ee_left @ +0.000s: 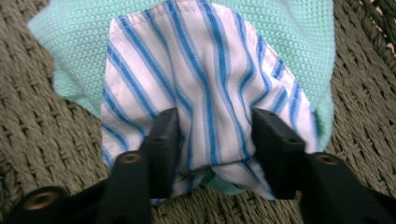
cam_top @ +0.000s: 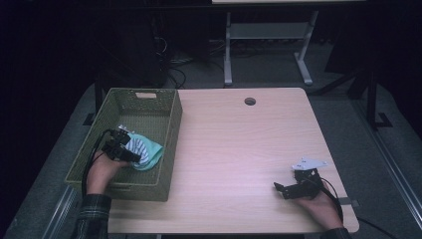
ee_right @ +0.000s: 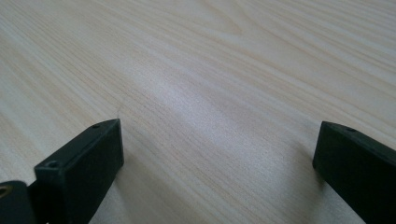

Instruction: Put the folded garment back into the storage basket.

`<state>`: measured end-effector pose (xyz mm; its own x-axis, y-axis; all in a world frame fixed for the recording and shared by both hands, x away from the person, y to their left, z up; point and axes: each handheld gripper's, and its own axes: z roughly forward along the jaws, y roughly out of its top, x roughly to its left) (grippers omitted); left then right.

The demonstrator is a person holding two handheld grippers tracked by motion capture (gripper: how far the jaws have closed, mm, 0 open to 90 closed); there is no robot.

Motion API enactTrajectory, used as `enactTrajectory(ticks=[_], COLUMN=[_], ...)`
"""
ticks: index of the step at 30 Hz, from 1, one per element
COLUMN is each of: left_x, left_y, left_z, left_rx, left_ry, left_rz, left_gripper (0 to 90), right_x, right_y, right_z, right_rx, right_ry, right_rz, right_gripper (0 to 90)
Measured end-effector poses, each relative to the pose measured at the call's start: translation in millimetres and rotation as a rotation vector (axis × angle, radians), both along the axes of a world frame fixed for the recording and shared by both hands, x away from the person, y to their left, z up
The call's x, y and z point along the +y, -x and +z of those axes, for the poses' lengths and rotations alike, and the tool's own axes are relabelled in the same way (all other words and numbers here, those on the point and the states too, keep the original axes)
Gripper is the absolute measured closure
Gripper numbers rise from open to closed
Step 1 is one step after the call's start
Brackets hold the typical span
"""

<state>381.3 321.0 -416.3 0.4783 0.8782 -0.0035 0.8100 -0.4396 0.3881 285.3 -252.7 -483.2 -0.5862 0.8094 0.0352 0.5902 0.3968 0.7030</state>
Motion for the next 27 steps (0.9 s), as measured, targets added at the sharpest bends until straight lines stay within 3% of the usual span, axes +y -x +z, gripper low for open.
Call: enactTrajectory(ticks=[10,18,27], left_x=[2.5,1.2,-10.5], left_y=[1.1,6.8,13.3], left_z=[8.0,27.9,54.3], left_rx=[-0.024,-0.103,-0.182], left_ry=[0.038,0.101,0.166], left_rz=[0.012,0.015,-0.012], left_gripper=[20.1,13.4,13.1], right_x=[0.0,0.0,0.0], right_y=[-0.1,-0.1,-0.1], right_z=[0.0,0.0,0.0], right_rx=[0.000,0.000,-0.001], right_ry=[0.000,0.000,0.000], right_rz=[0.000,0.000,0.000], right_gripper=[1.2,1.2,1.2])
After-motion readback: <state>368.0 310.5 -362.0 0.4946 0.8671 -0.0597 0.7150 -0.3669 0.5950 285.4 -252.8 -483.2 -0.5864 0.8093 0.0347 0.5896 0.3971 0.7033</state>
